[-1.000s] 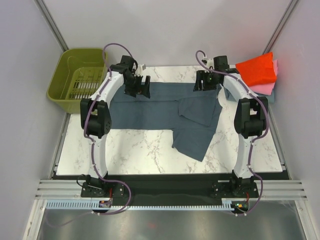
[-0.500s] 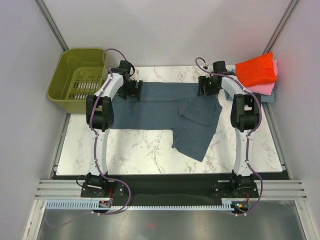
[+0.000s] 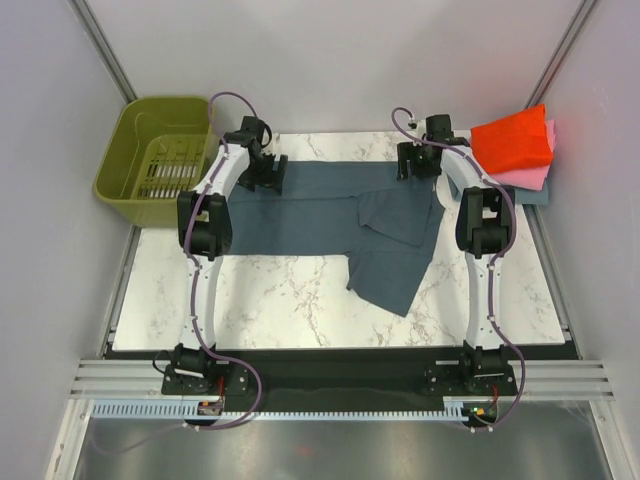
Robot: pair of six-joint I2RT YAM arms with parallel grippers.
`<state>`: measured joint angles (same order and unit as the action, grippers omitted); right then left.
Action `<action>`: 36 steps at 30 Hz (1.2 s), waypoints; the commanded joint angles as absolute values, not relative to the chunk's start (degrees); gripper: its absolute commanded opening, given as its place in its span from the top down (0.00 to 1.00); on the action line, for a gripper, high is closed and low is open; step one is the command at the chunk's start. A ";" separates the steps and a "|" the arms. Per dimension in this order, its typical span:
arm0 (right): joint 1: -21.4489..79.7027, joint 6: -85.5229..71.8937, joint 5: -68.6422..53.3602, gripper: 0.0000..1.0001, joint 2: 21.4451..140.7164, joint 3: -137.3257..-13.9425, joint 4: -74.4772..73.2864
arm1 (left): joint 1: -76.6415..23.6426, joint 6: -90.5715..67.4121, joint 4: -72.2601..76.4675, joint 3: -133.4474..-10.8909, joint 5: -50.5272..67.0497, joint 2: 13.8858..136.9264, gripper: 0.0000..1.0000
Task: Fold and stack the t-shirts
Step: Fold the tshirt
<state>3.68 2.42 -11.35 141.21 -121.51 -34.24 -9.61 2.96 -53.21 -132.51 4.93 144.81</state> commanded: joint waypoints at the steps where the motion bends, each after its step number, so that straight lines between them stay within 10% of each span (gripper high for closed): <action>1: 3.08 3.34 -8.35 0.20 143.88 -124.98 -34.01 | -9.67 5.01 -51.86 -135.26 4.31 145.99 0.06; 12: 2.55 12.89 -15.80 0.20 126.53 -120.60 -33.05 | -12.39 6.59 -49.14 -129.93 3.16 126.59 0.05; 18: 3.25 24.86 -20.92 0.20 108.12 -101.10 -31.82 | -13.01 8.70 -43.86 -108.78 2.20 109.02 0.23; 22: 5.70 32.58 -22.76 0.23 100.39 -88.89 -36.27 | -12.83 11.33 -42.89 -96.44 2.29 102.05 0.09; 36: 25.39 54.04 -18.28 0.30 68.39 -46.51 -40.15 | -8.53 16.87 -36.12 -66.54 -5.80 87.90 0.13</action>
<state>24.21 47.11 -19.20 72.99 -49.21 -40.34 -9.26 13.65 -40.05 -68.05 -3.14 93.60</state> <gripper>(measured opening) 0.707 0.872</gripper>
